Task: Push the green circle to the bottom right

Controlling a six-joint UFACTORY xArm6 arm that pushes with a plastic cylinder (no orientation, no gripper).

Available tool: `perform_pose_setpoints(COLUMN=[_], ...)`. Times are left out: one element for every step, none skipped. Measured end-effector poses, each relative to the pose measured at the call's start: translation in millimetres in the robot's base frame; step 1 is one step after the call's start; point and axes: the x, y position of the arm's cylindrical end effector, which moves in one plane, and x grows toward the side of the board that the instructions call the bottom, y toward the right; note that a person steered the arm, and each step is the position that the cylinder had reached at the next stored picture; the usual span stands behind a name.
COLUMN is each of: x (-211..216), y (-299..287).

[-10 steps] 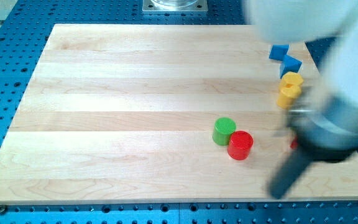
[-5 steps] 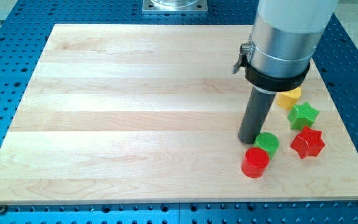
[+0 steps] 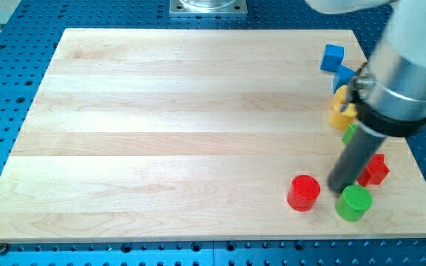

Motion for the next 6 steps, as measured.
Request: perform_pose_setpoints(x=[0, 0, 10, 25, 27, 30], y=[-23, -25, -22, -11, 16, 6])
